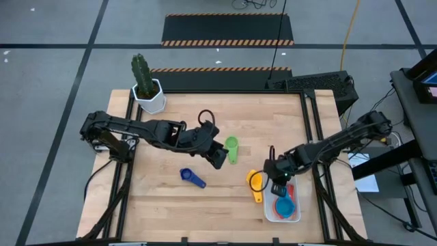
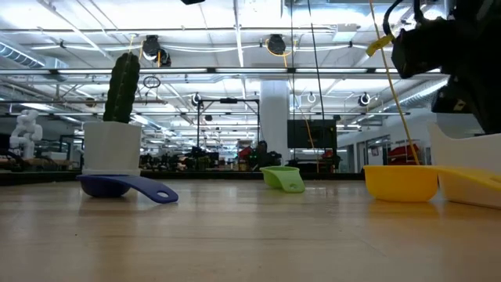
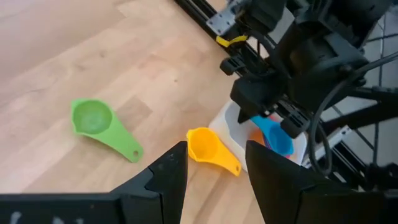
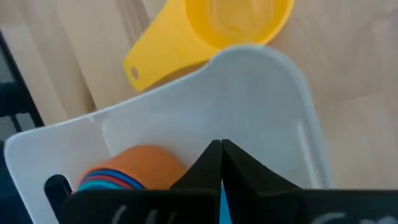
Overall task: Nest measuring cups in basket
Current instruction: Stack the light blue measuring cup on top of the red measuring cup into the white bin, then stack the yellow measuring cup on top of the light blue measuring cup into the white bin
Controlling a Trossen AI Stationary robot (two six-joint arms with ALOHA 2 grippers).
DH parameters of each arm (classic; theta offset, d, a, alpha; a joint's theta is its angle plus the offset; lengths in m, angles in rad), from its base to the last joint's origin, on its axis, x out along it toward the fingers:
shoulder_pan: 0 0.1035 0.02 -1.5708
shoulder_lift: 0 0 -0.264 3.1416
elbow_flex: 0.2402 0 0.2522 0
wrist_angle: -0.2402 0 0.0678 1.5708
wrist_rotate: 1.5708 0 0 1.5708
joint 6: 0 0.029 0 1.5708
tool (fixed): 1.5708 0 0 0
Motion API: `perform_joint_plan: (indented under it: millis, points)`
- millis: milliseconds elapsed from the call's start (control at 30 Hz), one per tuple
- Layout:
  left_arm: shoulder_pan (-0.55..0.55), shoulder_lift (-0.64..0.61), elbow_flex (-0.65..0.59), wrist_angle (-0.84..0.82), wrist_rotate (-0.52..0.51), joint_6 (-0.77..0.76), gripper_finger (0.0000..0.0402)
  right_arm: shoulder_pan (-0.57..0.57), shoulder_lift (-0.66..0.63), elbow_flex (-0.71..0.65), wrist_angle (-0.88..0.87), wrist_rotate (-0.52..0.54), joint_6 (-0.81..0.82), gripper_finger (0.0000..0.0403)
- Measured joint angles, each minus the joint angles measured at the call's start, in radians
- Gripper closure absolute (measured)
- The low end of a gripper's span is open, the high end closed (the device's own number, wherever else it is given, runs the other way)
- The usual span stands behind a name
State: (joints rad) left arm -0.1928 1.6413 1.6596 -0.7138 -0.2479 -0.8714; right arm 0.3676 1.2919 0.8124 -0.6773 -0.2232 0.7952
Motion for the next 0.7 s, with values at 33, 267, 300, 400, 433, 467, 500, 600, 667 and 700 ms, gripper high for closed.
perform_joint_plan:
  millis: [33, 267, 300, 400, 433, 467, 500, 600, 667, 700]
  points:
    - [0.0, 0.0, 0.0, -0.001, 0.009, 0.003, 0.0238, 0.012, 0.006, 0.0, 0.0, 0.005, 0.009, 0.0402]
    - [-0.005, 0.0, 0.0, -0.001, 0.039, 0.003, 0.0238, 0.079, 0.036, -0.001, -0.063, 0.019, 0.076, 0.0403]
    - [-0.006, 0.0, 0.0, -0.002, 0.04, 0.003, 0.0238, 0.082, 0.036, -0.001, -0.077, 0.021, 0.084, 0.0403]
    - [-0.013, 0.0, 0.0, -0.001, 0.046, 0.007, 0.0238, 0.086, 0.032, -0.001, -0.109, 0.02, 0.091, 0.0403]
    - [-0.015, 0.0, 0.0, -0.001, 0.049, 0.009, 0.0238, 0.086, 0.031, -0.001, -0.12, 0.019, 0.091, 0.0403]
    - [-0.018, 0.0, 0.0, -0.002, 0.053, 0.01, 0.0238, 0.086, 0.03, -0.001, -0.129, 0.017, 0.091, 0.0403]
    - [-0.02, 0.0, 0.0, -0.001, 0.058, 0.01, 0.0238, 0.086, 0.027, -0.001, -0.14, 0.016, 0.091, 0.0403]
    - [-0.028, 0.0, 0.0, -0.001, 0.064, 0.009, 0.0238, 0.086, 0.009, -0.001, -0.145, 0.014, 0.108, 0.0403]
    - [-0.033, 0.0, 0.0, -0.001, 0.064, 0.009, 0.0238, 0.086, -0.009, -0.001, -0.144, 0.014, 0.126, 0.0403]
    - [-0.035, 0.0, 0.0, -0.002, 0.064, 0.006, 0.0238, 0.086, -0.018, -0.001, -0.145, 0.014, 0.137, 0.0403]
